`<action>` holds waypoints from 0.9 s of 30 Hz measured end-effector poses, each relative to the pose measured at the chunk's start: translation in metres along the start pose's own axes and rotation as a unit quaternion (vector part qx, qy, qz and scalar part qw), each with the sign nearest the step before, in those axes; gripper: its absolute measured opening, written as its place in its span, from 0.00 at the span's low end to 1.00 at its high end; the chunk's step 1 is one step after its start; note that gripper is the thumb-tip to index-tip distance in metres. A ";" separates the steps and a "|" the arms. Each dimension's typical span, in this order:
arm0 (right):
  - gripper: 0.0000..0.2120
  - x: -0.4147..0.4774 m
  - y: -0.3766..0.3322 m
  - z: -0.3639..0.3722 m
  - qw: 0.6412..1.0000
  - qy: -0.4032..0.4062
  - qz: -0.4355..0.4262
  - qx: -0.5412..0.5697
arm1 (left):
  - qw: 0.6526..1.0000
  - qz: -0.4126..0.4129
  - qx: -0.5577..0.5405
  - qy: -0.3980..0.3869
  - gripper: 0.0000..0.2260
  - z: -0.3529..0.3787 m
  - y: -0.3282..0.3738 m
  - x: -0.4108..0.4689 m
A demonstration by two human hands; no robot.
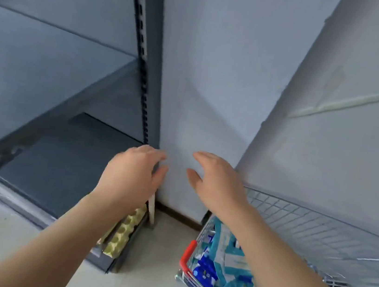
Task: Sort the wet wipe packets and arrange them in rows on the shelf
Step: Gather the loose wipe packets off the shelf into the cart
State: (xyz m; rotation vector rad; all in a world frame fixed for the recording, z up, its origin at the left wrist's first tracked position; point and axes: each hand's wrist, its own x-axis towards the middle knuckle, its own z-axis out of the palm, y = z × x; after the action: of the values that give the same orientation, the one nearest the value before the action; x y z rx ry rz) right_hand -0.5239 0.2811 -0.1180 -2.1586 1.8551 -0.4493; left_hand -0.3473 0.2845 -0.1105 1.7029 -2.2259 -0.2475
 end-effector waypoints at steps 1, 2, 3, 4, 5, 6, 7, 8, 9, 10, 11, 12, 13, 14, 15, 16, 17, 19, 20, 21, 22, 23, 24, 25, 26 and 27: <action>0.16 0.007 -0.026 -0.010 0.999 0.016 -0.025 -0.010 | 1.000 0.005 0.009 0.020 0.14 -0.024 -0.012 -0.003; 0.16 0.013 -0.053 -0.020 0.998 0.031 -0.049 -0.015 | 0.999 0.007 0.018 0.040 0.14 -0.049 -0.026 -0.006; 0.16 0.020 -0.081 -0.029 0.996 0.044 -0.070 -0.019 | 0.998 0.007 0.027 0.063 0.14 -0.074 -0.042 -0.010; 0.16 0.025 -0.111 -0.038 0.995 0.056 -0.085 -0.022 | 0.995 0.008 0.035 0.088 0.13 -0.099 -0.059 -0.015; 0.16 0.031 -0.140 -0.045 0.993 0.069 -0.095 -0.024 | 0.993 0.010 0.042 0.114 0.13 -0.123 -0.077 -0.018; 0.16 0.036 -0.170 -0.050 0.991 0.081 -0.105 -0.024 | 0.990 0.008 0.049 0.135 0.12 -0.146 -0.095 -0.023; 0.16 0.041 -0.199 -0.054 0.989 0.093 -0.115 -0.023 | 0.987 0.003 0.057 0.148 0.13 -0.167 -0.114 -0.027; 0.16 0.047 -0.227 -0.055 0.986 0.103 -0.126 -0.023 | 0.986 -0.005 0.065 0.155 0.13 -0.187 -0.134 -0.031; 0.16 0.053 -0.254 -0.055 0.984 0.111 -0.137 -0.022 | 0.984 -0.012 0.074 0.159 0.14 -0.206 -0.154 -0.034; 0.16 0.060 -0.280 -0.054 0.983 0.115 -0.144 -0.020 | 0.984 -0.019 0.082 0.160 0.14 -0.222 -0.174 -0.038; 0.16 0.067 -0.305 -0.052 0.982 0.118 -0.147 -0.016 | 0.983 -0.023 0.090 0.160 0.15 -0.237 -0.195 -0.041; 0.16 0.075 -0.327 -0.048 0.982 0.117 -0.147 -0.011 | 0.982 -0.027 0.098 0.160 0.15 -0.250 -0.216 -0.043; 0.17 0.084 -0.348 -0.044 0.982 0.114 -0.148 -0.007 | 0.981 -0.033 0.106 0.160 0.15 -0.262 -0.237 -0.045; 0.17 0.092 -0.368 -0.039 0.983 0.110 -0.150 -0.006 | 0.980 -0.042 0.110 0.159 0.15 -0.272 -0.258 -0.047; 0.17 0.101 -0.386 -0.034 0.983 0.104 -0.151 -0.006 | 0.980 -0.051 0.111 0.159 0.15 -0.282 -0.278 -0.047; 0.17 0.111 -0.402 -0.028 0.984 0.097 -0.151 -0.006 | 0.979 -0.061 0.112 0.159 0.15 -0.290 -0.298 -0.048; 0.17 0.121 -0.418 -0.023 0.984 0.090 -0.151 -0.008 | 0.978 -0.071 0.118 0.157 0.15 -0.298 -0.316 -0.047; 0.17 0.144 -0.445 -0.010 0.986 0.077 -0.147 -0.012 | 0.975 -0.094 0.131 0.152 0.15 -0.313 -0.352 -0.043; 0.17 0.157 -0.457 -0.002 0.986 0.073 -0.147 -0.014 | 0.973 -0.104 0.136 0.151 0.15 -0.319 -0.370 -0.039; 0.17 0.171 -0.468 0.005 0.986 0.073 -0.148 -0.015 | 0.972 -0.114 0.141 0.151 0.15 -0.325 -0.388 -0.035; 0.17 0.186 -0.478 0.013 0.986 0.072 -0.150 -0.017 | 0.970 -0.121 0.145 0.149 0.16 -0.329 -0.406 -0.029; 0.17 0.202 -0.488 0.021 0.986 0.072 -0.152 -0.020 | 0.969 -0.128 0.150 0.147 0.16 -0.334 -0.423 -0.022; 0.17 0.217 -0.498 0.028 0.985 0.071 -0.154 -0.024 | 0.968 -0.137 0.153 0.143 0.16 -0.337 -0.440 -0.014; 0.17 0.234 -0.507 0.035 0.984 0.073 -0.158 -0.028 | 0.967 -0.145 0.156 0.142 0.16 -0.341 -0.457 -0.005; 0.17 0.251 -0.516 0.042 0.984 0.074 -0.160 -0.033 | 0.965 -0.152 0.159 0.142 0.16 -0.343 -0.474 0.005; 0.16 0.267 -0.524 0.049 0.983 0.076 -0.163 -0.039 | 0.963 -0.158 0.163 0.142 0.16 -0.344 -0.490 0.015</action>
State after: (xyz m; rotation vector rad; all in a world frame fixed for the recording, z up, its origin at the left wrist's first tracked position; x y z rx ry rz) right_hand 0.0087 0.0960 0.0582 -2.5596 1.6157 -0.6335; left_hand 0.2156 0.1572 0.0507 2.1112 -1.8557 0.2934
